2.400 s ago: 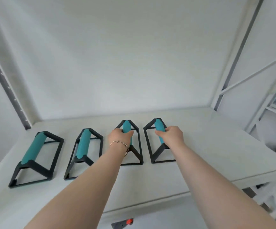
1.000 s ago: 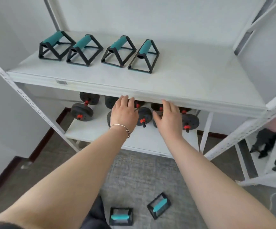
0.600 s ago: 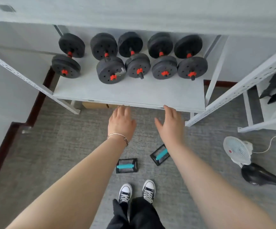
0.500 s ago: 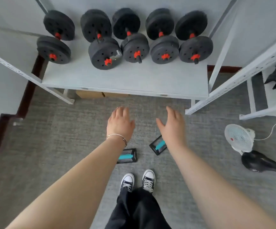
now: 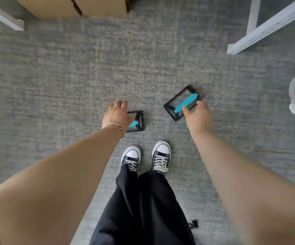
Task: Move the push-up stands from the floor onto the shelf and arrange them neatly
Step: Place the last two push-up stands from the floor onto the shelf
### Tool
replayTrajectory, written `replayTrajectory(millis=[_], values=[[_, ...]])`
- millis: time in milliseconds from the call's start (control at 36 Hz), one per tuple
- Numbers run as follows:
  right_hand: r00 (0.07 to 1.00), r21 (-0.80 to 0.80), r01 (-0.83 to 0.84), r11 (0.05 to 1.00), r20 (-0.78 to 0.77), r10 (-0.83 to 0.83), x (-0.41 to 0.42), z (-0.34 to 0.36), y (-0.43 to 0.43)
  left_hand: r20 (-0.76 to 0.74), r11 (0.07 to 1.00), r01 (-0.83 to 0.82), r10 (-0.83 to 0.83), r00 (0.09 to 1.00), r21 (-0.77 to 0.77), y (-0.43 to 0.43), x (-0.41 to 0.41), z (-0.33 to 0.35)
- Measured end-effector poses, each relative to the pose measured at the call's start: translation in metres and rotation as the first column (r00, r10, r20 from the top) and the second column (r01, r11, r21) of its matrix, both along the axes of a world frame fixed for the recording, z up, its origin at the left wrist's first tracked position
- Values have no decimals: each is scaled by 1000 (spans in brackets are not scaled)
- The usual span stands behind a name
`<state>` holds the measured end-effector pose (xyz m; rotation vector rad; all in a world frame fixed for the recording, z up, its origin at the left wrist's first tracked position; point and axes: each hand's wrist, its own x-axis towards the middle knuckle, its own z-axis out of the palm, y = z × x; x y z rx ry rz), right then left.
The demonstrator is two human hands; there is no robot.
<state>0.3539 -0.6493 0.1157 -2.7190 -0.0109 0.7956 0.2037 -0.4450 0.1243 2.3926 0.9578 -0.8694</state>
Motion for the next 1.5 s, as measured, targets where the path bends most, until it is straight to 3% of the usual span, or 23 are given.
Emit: replayTrajectory(millis=[361,528,889,1111,1500], values=[[936,-12,290,957,-204,-287,-11,-180,-6,-164,993,53,-69,984,-105,-14,-26,-172],[918,23,347,938,-213,-334,-12,-211,-2,-177,990,134,-140,974,-48,-14,-39,-199],[849,100,493,864,-274,-453,-18,-222,-4,-117,991,-54,40,992,-120,-2,-35,-206],[847,145,479,866,-335,-412,-42,-138,4,-62,928,-358,353,934,-108,-10,-32,-132],[913,223,289,931,-356,-198,-46,198,12,205,805,-584,591,780,-99,11,28,189]])
